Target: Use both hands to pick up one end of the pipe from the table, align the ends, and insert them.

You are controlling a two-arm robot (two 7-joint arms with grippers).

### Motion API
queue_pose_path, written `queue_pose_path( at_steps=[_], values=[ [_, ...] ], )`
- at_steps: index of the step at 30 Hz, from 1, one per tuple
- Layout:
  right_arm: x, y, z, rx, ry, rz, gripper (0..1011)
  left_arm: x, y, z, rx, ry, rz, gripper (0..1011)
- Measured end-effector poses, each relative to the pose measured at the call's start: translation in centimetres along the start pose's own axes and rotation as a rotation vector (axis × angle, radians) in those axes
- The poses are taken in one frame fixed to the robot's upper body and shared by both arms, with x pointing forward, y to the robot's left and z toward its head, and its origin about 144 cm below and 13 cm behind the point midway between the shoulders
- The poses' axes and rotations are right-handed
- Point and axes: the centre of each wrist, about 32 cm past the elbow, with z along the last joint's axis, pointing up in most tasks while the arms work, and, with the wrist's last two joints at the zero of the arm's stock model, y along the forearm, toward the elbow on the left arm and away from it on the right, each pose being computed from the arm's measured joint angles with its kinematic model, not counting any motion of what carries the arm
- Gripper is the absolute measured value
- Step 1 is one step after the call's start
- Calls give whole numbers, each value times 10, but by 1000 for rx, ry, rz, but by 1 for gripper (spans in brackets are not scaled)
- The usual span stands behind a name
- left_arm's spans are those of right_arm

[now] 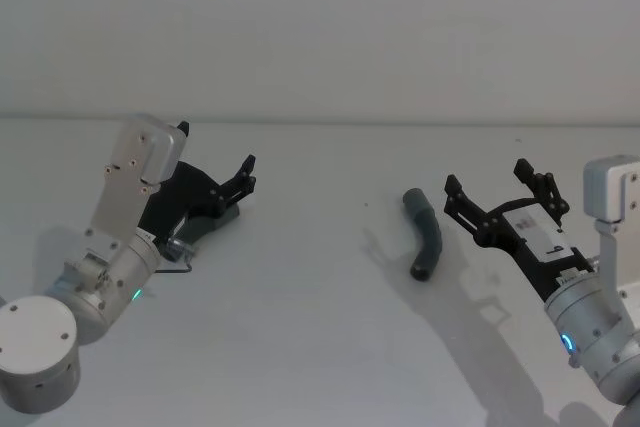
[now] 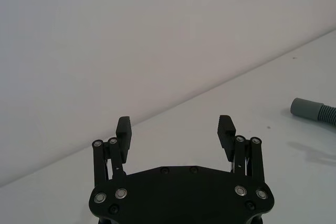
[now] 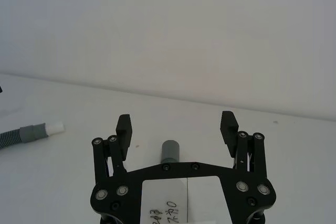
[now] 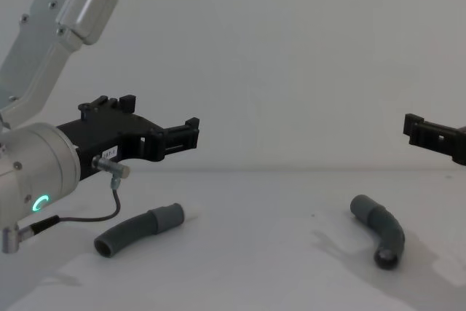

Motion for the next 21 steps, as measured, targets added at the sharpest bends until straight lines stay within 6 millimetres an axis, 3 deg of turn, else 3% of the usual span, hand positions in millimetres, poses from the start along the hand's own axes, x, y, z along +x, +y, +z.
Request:
queue_pose_path(
  at_steps=[21],
  values=[
    [0,0,0,0,0,0,1001,0,0,0,0,0,0,1001]
  ],
)
